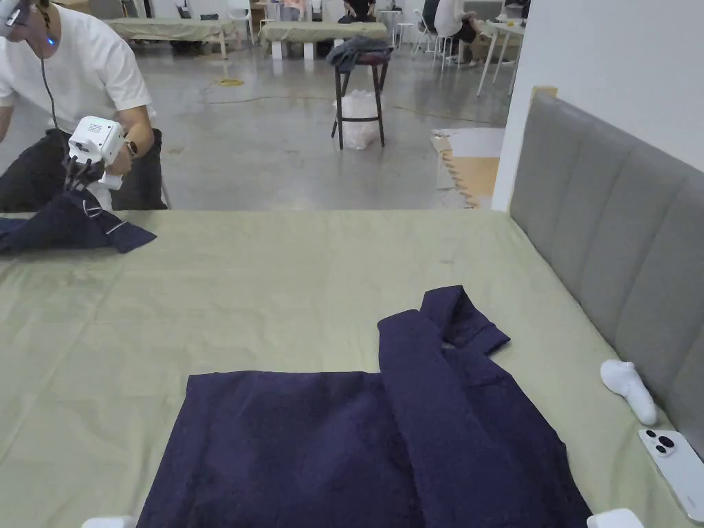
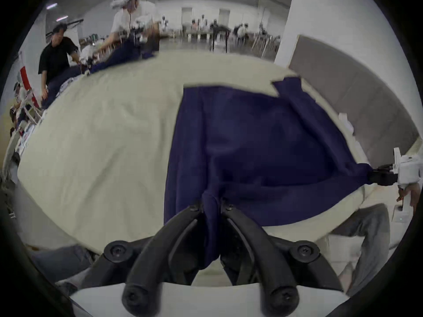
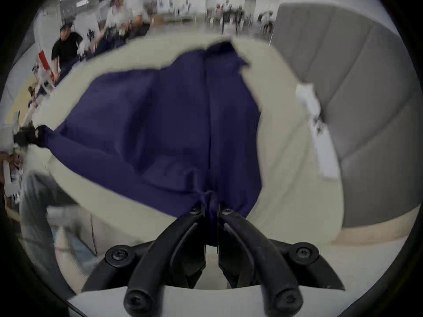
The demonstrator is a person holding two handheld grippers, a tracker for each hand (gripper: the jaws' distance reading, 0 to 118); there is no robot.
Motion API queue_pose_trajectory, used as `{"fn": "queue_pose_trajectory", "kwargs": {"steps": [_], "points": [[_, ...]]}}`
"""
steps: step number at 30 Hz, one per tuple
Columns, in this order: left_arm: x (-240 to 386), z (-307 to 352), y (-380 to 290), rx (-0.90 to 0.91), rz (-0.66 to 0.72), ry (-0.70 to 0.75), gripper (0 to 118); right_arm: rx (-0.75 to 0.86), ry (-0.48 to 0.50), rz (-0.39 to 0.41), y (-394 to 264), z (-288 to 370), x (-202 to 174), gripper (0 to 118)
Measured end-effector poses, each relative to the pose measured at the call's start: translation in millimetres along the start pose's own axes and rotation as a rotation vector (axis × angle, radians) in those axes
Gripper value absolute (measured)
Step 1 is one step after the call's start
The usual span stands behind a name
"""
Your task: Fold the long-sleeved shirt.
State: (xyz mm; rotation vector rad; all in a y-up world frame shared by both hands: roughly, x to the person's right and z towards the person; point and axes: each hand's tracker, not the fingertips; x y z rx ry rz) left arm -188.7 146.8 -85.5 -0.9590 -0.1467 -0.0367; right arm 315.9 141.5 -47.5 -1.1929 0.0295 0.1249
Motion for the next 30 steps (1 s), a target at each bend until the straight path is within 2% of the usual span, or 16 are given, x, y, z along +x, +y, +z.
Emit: {"fn": "queue_pose_trajectory", "kwargs": {"steps": [1, 2, 5, 6, 8, 10, 11, 12, 13, 15, 16, 17, 18, 19, 24, 30], "points": [[7.1, -0.5, -13.4, -0.018, -0.015, 0.032, 15, -0.006, -0.007, 0.011, -5.6, -7.0, -3.1, 6], [13.9, 1.0, -25.4, -0.022, -0.003, 0.029, 15, -0.002, -0.006, -0.014, -7.0, -12.2, -3.3, 6], [12.1, 1.7, -22.5, -0.045, 0.048, -0.004, 16, -0.006, -0.004, -0.037, -1.6, -12.3, -2.9, 6], [18.8, 8.4, -23.4, -0.039, 0.047, -0.004, 24, -0.013, -0.003, -0.031, 1.6, -11.7, -3.5, 9], [-0.8, 7.6, -1.5, -0.014, 0.049, -0.042, 73, -0.017, -0.014, -0.015, 8.4, -4.7, -5.1, 45], [5.8, 25.2, 1.8, 0.018, 0.012, -0.051, 92, 0.047, -0.044, -0.028, 13.8, 11.3, -2.2, 67], [-8.9, 24.2, 23.5, 0.045, 0.012, -0.046, 111, 0.083, -0.046, -0.050, 15.8, 22.0, -0.9, 100], [-8.1, 29.5, 30.3, 0.108, 0.016, -0.064, 106, 0.128, -0.040, -0.065, 17.9, 33.6, 0.6, 118], [-7.8, 34.4, 33.8, 0.128, 0.006, -0.081, 104, 0.199, 0.012, -0.095, 19.0, 46.0, 6.8, 117], [-8.7, 48.2, 55.5, 0.114, 0.017, -0.074, 99, 0.241, 0.041, -0.140, 28.0, 59.2, 13.7, 116], [-8.6, 55.2, 66.7, 0.114, 0.026, -0.068, 76, 0.248, 0.055, -0.165, 31.9, 65.6, 15.6, 102], [-8.0, 57.0, 72.2, 0.131, 0.019, -0.073, 33, 0.266, 0.056, -0.160, 34.2, 72.5, 11.5, 66], [-5.4, 55.9, 76.6, 0.136, 0.007, -0.074, 6, 0.274, 0.052, -0.149, 36.6, 73.5, 11.3, 16], [1.0, 57.4, 72.3, 0.156, -0.006, -0.062, 4, 0.278, 0.043, -0.147, 39.2, 71.6, 10.6, 2], [2.0, 48.6, 96.0, 0.187, 0.032, -0.125, 4, 0.292, 0.085, -0.110, 68.3, 69.5, 0.3, 2], [13.0, 19.7, 139.7, 0.229, 0.026, -0.155, 4, 0.428, 0.143, 0.040, 206.3, 72.2, -29.9, 2]]}}
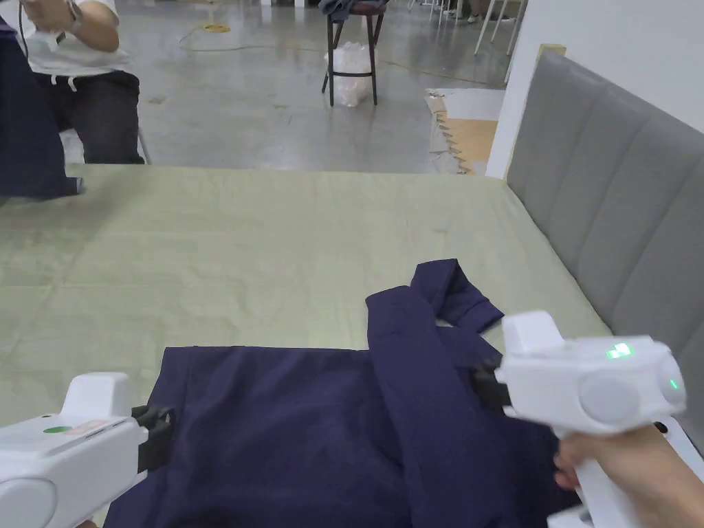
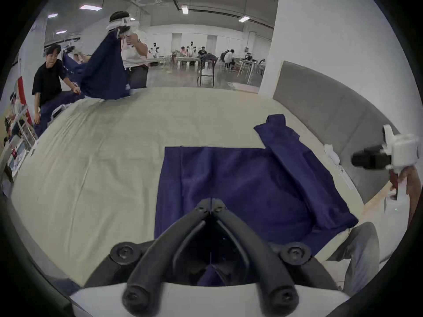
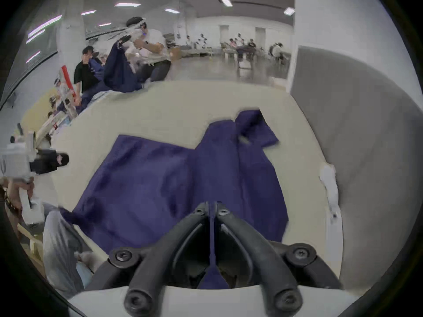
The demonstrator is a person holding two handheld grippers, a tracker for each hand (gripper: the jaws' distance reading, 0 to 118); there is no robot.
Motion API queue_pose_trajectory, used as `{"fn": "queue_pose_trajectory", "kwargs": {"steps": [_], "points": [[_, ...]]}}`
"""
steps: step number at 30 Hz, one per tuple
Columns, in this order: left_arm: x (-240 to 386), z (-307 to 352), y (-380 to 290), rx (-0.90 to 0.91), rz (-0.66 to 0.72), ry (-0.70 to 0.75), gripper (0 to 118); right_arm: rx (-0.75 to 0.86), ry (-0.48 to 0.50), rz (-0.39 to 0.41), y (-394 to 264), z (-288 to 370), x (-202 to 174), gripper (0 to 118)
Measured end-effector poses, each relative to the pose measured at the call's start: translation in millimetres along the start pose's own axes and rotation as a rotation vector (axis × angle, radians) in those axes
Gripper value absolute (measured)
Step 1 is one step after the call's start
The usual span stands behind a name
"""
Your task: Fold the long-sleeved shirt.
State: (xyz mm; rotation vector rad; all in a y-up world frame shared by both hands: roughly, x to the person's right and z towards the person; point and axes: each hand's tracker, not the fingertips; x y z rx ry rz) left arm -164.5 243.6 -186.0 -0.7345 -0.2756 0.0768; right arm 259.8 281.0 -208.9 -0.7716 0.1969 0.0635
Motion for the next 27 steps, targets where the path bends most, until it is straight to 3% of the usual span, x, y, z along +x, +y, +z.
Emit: {"fn": "queue_pose_trajectory", "kwargs": {"steps": [2, 3, 5, 6, 10, 14, 15, 17, 18, 19, 20, 24, 27], "points": [[1.8, -16.3, 5.2, -0.004, 0.017, -0.001, 4, -0.018, 0.007, -0.012, 52.2, -53.8, -0.5, 3], [3.0, -22.8, 6.1, -0.008, 0.016, 0.002, 4, -0.027, 0.016, -0.004, 73.9, -81.9, -1.8, 13], [5.7, -35.3, 5.0, -0.018, 0.010, 0.008, 4, -0.062, 0.018, 0.010, 107.4, -150.2, -2.8, 79], [5.6, -39.2, 3.5, -0.024, 0.017, 0.002, 4, -0.108, 0.012, 0.027, 117.4, -181.9, -3.3, 95], [0.9, -52.9, -1.7, -0.036, 0.080, -0.038, 4, -0.240, -0.019, 0.070, 136.3, -292.6, -1.4, 85], [7.4, -60.4, -12.4, -0.051, 0.059, -0.015, 4, -0.360, -0.082, 0.070, 120.0, -355.5, 3.3, 76], [6.6, -61.9, -13.8, -0.060, 0.067, -0.016, 4, -0.412, -0.120, 0.088, 110.8, -359.2, 3.3, 64], [7.2, -62.1, -17.3, -0.069, 0.079, -0.017, 4, -0.314, -0.093, 0.031, 110.3, -344.0, 0.8, 57], [7.2, -62.4, -18.0, -0.071, 0.081, -0.018, 4, -0.311, -0.070, 0.040, 110.3, -338.3, -1.6, 43], [7.7, -62.6, -18.1, -0.074, 0.079, -0.017, 4, -0.300, -0.025, 0.069, 107.4, -333.7, -4.3, 15], [9.1, -62.9, -18.4, -0.079, 0.072, -0.012, 4, -0.304, -0.050, 0.067, 105.8, -331.8, -5.7, 10], [20.9, -48.9, -23.9, -0.072, 0.031, 0.003, 4, -0.276, -0.033, -0.051, 102.6, -284.8, -1.3, 8], [22.5, -37.6, -29.0, -0.070, 0.050, -0.026, 4, -0.121, 0.045, -0.020, 79.2, -196.1, -8.2, 8]]}}
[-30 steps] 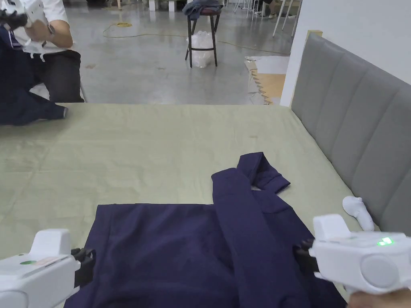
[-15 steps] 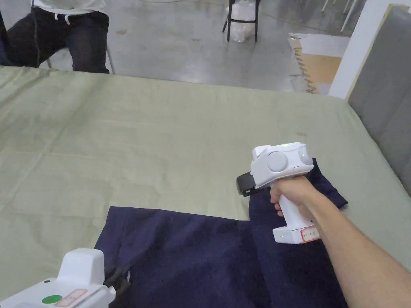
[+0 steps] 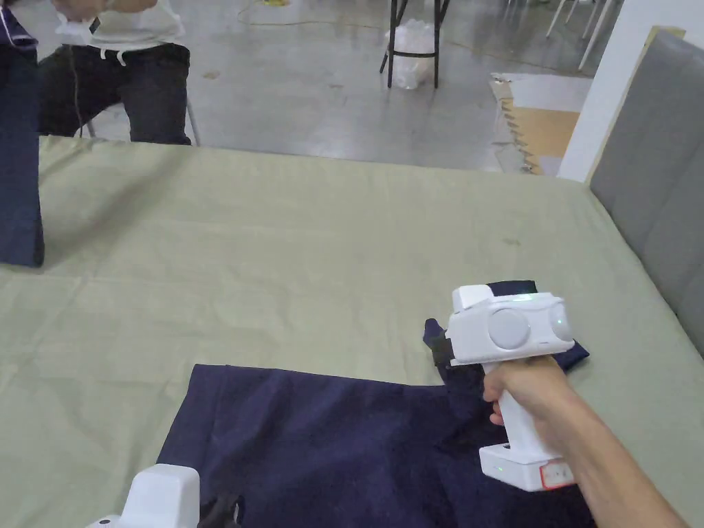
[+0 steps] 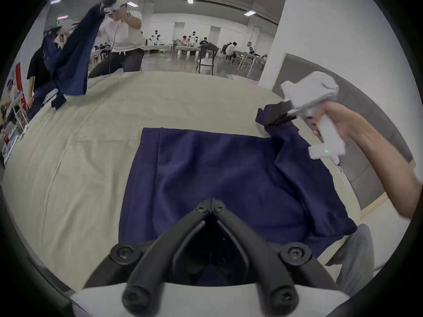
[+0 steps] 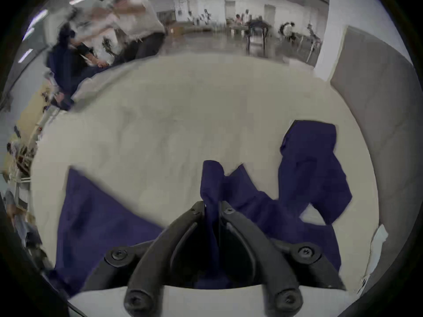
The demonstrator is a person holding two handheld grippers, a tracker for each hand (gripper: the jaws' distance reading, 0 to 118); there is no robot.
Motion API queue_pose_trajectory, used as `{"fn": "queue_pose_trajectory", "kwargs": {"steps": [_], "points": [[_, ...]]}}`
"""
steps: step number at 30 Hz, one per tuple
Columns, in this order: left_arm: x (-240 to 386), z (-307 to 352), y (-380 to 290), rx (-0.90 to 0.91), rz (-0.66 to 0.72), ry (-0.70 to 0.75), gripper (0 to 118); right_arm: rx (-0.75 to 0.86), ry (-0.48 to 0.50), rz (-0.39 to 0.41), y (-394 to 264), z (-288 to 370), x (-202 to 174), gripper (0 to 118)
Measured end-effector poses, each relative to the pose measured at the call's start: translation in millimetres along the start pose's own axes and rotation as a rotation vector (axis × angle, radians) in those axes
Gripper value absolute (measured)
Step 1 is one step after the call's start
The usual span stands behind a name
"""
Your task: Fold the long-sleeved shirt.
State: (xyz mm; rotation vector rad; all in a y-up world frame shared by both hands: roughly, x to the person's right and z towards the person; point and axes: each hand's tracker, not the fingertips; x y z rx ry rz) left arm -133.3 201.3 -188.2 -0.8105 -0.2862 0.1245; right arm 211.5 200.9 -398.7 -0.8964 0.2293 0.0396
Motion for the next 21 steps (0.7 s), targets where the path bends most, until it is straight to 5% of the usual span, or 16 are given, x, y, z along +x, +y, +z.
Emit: {"fn": "queue_pose_trajectory", "kwargs": {"steps": [6, 12, 15, 17, 19, 21], "points": [[6.3, 30.5, -15.9, 0.019, -0.011, -0.023, 4, -0.035, 0.026, -0.001, -133.5, 123.5, -16.9, 8], [10.1, 57.7, -32.8, 0.023, 0.020, -0.051, 4, -0.298, -0.024, 0.003, -230.9, 93.6, -28.6, 8], [14.0, 66.0, -39.4, 0.017, 0.014, -0.059, 4, -0.225, -0.020, -0.044, -234.9, 89.9, -28.9, 10], [15.8, 70.7, -42.4, 0.015, 0.009, -0.053, 4, -0.217, -0.069, -0.037, -219.9, 102.1, -31.7, 42], [18.6, 74.4, -42.8, 0.014, 0.009, -0.052, 4, -0.157, -0.131, 0.013, -208.2, 124.7, -36.1, 108], [20.2, 77.4, -43.3, 0.018, 0.007, -0.060, 4, -0.039, -0.105, 0.010, -196.6, 155.3, -33.7, 116]]}}
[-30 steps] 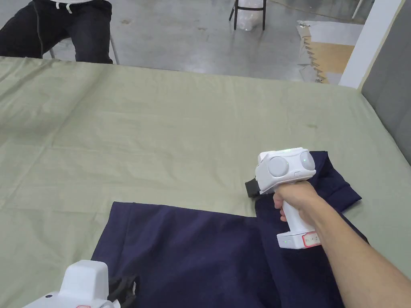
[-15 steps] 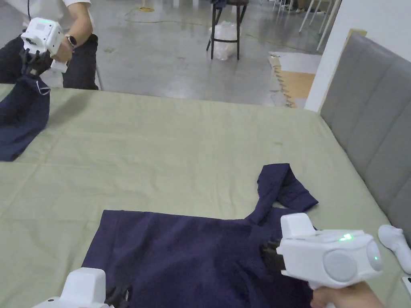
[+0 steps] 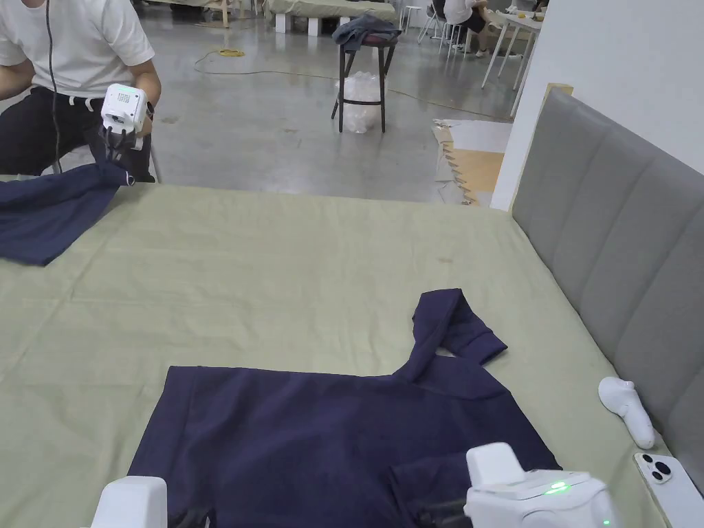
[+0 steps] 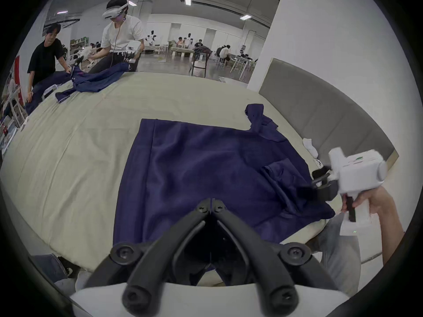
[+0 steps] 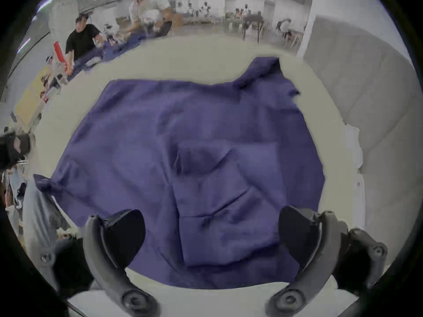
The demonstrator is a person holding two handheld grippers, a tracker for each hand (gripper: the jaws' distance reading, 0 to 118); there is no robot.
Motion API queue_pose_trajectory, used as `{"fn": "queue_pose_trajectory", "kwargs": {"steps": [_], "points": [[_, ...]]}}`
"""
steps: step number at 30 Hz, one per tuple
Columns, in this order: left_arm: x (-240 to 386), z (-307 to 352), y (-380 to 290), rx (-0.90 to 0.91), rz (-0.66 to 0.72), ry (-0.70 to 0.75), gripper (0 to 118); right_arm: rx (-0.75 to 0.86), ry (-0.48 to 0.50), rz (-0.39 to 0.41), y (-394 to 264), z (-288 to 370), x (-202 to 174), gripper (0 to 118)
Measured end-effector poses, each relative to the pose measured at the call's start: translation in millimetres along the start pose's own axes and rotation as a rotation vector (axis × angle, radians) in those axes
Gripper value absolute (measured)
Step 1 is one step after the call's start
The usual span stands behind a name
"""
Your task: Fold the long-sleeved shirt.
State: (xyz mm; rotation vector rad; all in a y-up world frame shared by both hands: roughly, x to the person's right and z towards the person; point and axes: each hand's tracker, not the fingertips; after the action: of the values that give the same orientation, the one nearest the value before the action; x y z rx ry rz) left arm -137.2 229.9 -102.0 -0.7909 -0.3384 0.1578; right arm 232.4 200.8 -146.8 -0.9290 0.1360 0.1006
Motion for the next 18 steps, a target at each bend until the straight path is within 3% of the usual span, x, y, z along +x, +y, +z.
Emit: {"fn": "queue_pose_trajectory", "kwargs": {"steps": [2, 3, 4, 5, 9, 12, 13, 14, 15, 16, 17, 18], "points": [[-3.8, -5.2, 3.1, -0.001, -0.005, -0.007, 4, 0.016, -0.004, -0.050, 13.4, 20.2, 8.8, 108], [-4.6, -8.5, 7.1, -0.007, -0.006, -0.005, 4, -0.004, -0.014, -0.062, 17.9, 28.6, 15.5, 84], [-5.8, -14.2, 14.6, -0.025, -0.003, 0.007, 4, -0.007, -0.026, -0.070, 24.1, 33.7, 20.1, 20], [-6.4, -21.8, 24.4, -0.039, -0.015, 0.010, 4, 0.009, -0.058, -0.072, 27.9, 33.6, 24.1, 2], [-21.6, -57.4, 79.1, -0.027, -0.037, 0.015, 3, 0.026, -0.072, -0.099, 38.6, 28.1, 42.6, 4], [-47.4, -102.2, 131.7, -0.035, -0.074, 0.105, 4, 0.027, -0.041, -0.162, 34.2, 20.1, 53.0, 4], [-56.5, -123.6, 153.3, -0.048, -0.085, 0.133, 13, 0.021, -0.026, -0.179, 32.6, 14.1, 56.1, 4], [-68.5, -143.1, 168.8, -0.082, -0.089, 0.158, 38, 0.012, -0.022, -0.183, 29.4, 9.8, 56.1, 4], [-76.8, -158.3, 177.7, -0.108, -0.097, 0.182, 75, 0.004, -0.020, -0.181, 26.4, 6.3, 55.4, 4], [-92.1, -186.4, 191.4, -0.136, -0.091, 0.211, 101, -0.013, -0.019, -0.177, 24.0, -1.2, 56.4, 4], [-99.4, -205.0, 199.6, -0.179, -0.084, 0.248, 100, -0.030, -0.019, -0.177, 21.9, -9.0, 58.0, 4], [-108.6, -219.6, 203.8, -0.207, -0.079, 0.255, 90, -0.044, -0.017, -0.179, 20.3, -16.0, 59.9, 4]]}}
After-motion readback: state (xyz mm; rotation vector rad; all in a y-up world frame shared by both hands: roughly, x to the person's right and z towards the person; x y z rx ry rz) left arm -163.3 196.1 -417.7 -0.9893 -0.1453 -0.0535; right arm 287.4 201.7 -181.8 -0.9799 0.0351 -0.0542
